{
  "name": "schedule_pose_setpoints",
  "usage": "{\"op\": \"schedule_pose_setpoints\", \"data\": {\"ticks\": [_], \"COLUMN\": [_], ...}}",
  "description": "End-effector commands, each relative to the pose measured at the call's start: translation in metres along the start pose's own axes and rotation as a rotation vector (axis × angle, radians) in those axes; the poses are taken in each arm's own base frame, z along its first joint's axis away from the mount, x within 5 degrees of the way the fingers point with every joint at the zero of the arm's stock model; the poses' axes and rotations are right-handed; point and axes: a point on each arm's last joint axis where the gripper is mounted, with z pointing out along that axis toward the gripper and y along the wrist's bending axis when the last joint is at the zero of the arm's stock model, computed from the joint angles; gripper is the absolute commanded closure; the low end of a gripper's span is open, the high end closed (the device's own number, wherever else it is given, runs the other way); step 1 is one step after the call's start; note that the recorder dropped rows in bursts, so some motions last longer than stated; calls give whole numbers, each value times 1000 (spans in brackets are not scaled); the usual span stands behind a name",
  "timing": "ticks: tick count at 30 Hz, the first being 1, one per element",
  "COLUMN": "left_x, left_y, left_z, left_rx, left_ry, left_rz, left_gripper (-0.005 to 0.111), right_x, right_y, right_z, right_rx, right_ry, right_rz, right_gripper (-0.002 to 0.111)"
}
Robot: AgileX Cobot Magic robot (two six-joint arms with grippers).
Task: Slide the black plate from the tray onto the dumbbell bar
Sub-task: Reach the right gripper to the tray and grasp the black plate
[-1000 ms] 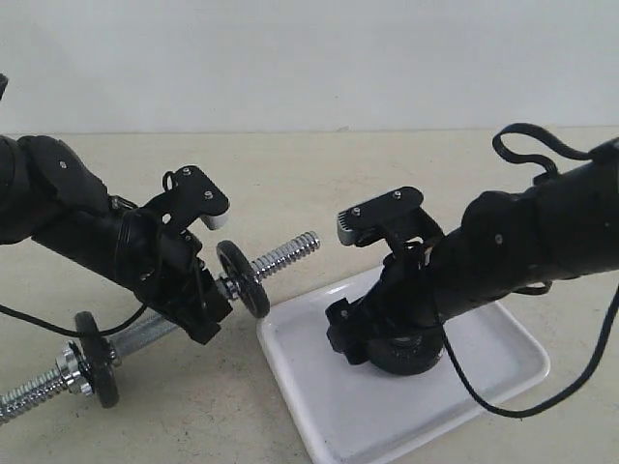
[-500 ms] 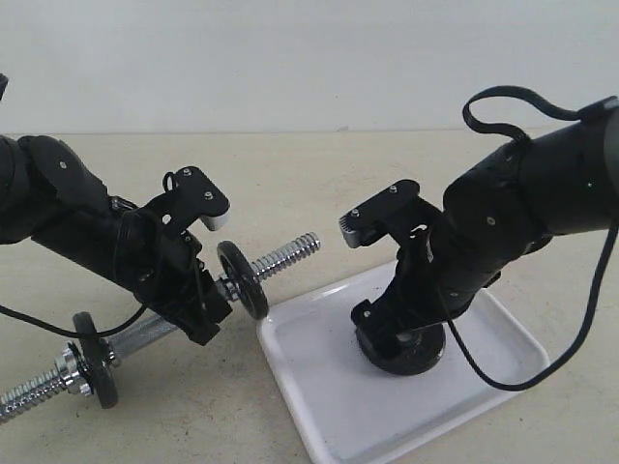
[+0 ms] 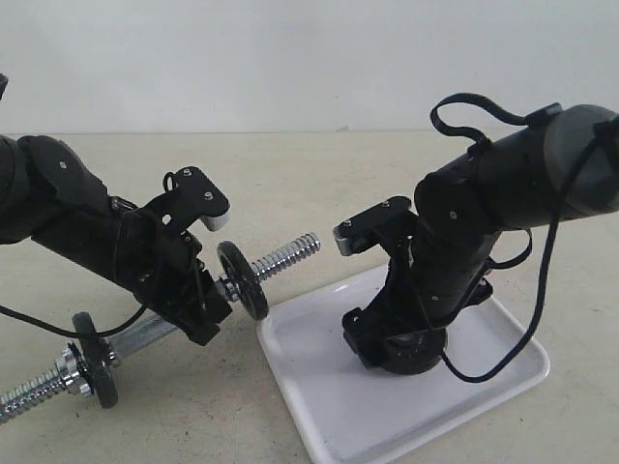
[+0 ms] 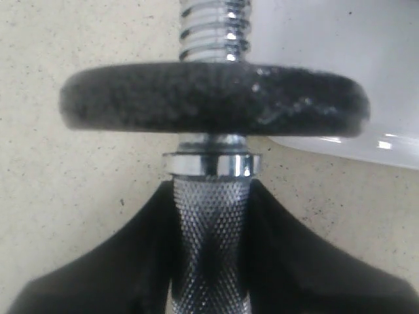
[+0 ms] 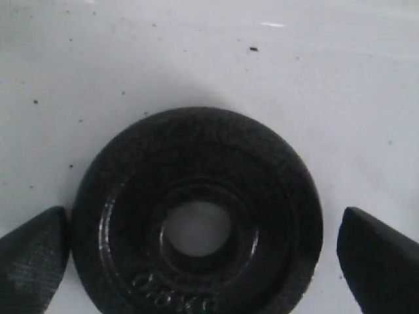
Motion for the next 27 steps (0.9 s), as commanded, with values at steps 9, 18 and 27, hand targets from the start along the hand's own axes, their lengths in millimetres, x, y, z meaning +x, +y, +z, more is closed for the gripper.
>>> {"op": "schedule_pose_setpoints", "data": {"ticks": [9,18,27], "left_x": [-13,-13,-13], "left_y": [1,0,0], "left_z": [-14,-14,-14], "left_rx": [-33,-29,-31], "left_ry": [-66,-65,-66], "left_rz": [-7,-7,-7], "left_gripper": [97,97,97], "right_x": [-1,-6,-10], "right_y": [10,10,10], "right_z": [18,18,16], "right_rx": [-107,-104,-102], "right_ry": [58,69,75], "right_rz": [-4,3,17], "right_gripper": [4,8,108]}}
